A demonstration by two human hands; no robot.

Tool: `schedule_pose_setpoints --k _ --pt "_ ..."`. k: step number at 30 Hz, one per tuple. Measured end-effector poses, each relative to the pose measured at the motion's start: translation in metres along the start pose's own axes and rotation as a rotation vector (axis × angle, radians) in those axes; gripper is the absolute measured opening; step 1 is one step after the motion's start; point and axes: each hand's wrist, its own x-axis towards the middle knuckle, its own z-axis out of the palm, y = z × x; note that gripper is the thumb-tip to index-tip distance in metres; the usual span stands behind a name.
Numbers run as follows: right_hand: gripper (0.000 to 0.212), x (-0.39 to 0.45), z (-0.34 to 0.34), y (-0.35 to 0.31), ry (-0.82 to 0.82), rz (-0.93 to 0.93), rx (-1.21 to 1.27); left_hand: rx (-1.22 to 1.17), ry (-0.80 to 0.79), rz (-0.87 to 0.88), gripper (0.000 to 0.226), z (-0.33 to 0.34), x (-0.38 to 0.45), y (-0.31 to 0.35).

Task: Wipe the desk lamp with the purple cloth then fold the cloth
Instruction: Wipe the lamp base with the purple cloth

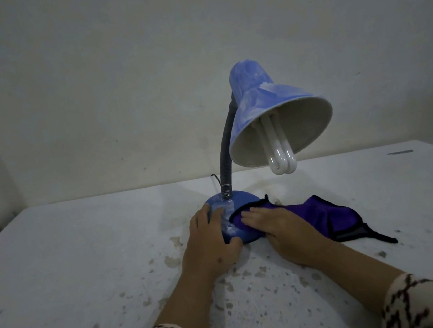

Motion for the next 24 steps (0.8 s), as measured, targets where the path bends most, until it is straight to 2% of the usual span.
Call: schedule_pose_setpoints --k 2,6,9,13,18,21,24 --pt "0.050 0.012 0.004 0.004 -0.096 0.025 -0.123 -0.010 -0.003 -0.002 0.072 0.001 0.000 0.000" --pt "0.048 0.026 0.002 0.009 -0.096 0.078 -0.154 -0.001 -0.013 -0.015 0.073 0.001 0.001 -0.001" --pt "0.049 0.018 0.003 0.011 -0.085 0.011 -0.154 -0.005 -0.009 -0.012 0.072 0.001 0.001 -0.001" --pt "0.052 0.005 0.001 0.010 0.009 -0.117 -0.280 0.018 -0.003 -0.011 0.073 0.001 0.000 0.000" --pt "0.058 0.015 -0.002 0.001 -0.087 -0.031 -0.434 0.021 -0.004 -0.007 0.073 -0.001 -0.001 0.002" --pt "0.054 0.025 -0.002 -0.004 -0.102 0.091 -0.366 0.028 -0.010 -0.007 0.073 -0.003 -0.002 0.004" --pt "0.047 0.027 -0.002 0.000 -0.025 0.177 -0.061 0.020 -0.018 -0.014 0.072 -0.004 -0.002 0.003"
